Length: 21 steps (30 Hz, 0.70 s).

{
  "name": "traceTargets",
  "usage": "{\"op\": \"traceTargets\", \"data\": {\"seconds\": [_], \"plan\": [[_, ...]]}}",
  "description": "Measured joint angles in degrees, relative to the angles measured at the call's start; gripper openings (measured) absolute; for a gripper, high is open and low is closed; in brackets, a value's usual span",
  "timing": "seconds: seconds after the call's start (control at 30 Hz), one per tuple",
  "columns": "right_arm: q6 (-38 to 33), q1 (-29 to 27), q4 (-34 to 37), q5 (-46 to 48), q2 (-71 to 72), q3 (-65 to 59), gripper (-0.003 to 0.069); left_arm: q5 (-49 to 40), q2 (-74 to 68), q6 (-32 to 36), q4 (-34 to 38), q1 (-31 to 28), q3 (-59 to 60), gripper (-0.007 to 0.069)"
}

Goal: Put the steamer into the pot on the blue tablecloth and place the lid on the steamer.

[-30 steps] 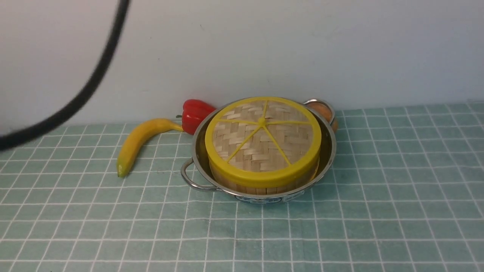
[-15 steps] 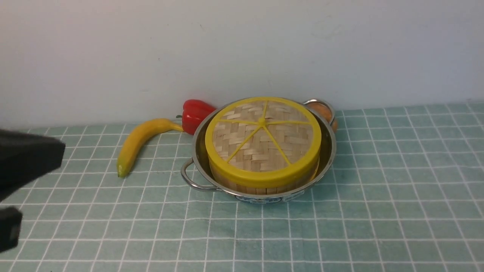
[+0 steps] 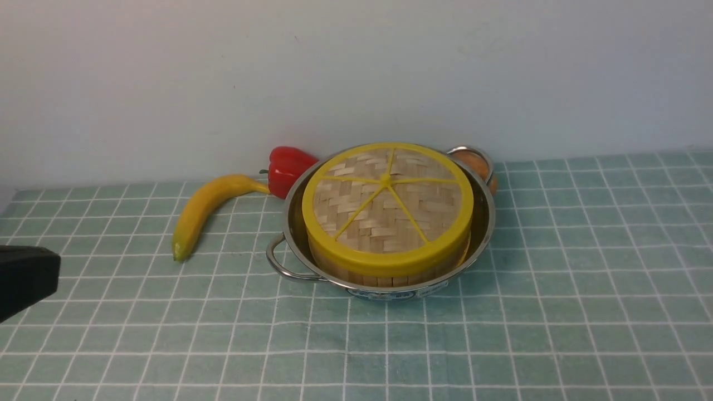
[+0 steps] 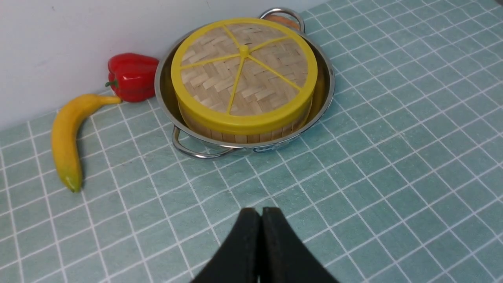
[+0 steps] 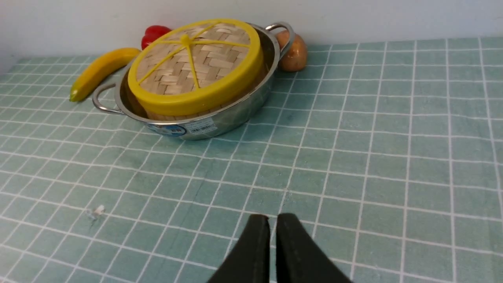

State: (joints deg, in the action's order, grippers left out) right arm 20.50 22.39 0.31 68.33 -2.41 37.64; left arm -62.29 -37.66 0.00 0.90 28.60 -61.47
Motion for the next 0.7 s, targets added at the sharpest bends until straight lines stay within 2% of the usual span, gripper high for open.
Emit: {"op": "traceTargets", "data": {"seconds": [0.2, 0.27, 0.33, 0.47, 0.53, 0.6, 0.7], "plan": [[-0.13, 0.0, 1.58, -0.03, 0.0, 0.0, 0.008, 1.19, 2.43, 2.5, -0.91, -3.59, 1.84, 0.0012], [-0.02, 0.0, 1.92, -0.07, 0.0, 0.0, 0.0097, 3.69, 6.6, 6.08, -2.6, -10.08, 5.36, 0.0012], [-0.02, 0.0, 1.98, -0.07, 0.0, 0.0, 0.0102, 5.55, 8.48, 7.38, -3.05, -12.93, 7.65, 0.0012], [-0.02, 0.0, 2.14, -0.18, 0.0, 0.0, 0.0133, 20.12, 18.84, 11.87, -4.2, -24.92, 24.73, 0.0022], [-0.02, 0.0, 2.14, -0.18, 0.0, 0.0, 0.0142, 24.89, 21.13, 11.94, -4.24, -27.3, 29.86, 0.0022], [-0.02, 0.0, 2.14, -0.18, 0.0, 0.0, 0.016, 34.62, 27.5, 10.98, -4.07, -31.18, 41.28, 0.0022], [-0.02, 0.0, 2.14, -0.18, 0.0, 0.0, 0.0171, 40.11, 31.04, 9.79, -3.58, -32.62, 48.59, 0.0022]]}}
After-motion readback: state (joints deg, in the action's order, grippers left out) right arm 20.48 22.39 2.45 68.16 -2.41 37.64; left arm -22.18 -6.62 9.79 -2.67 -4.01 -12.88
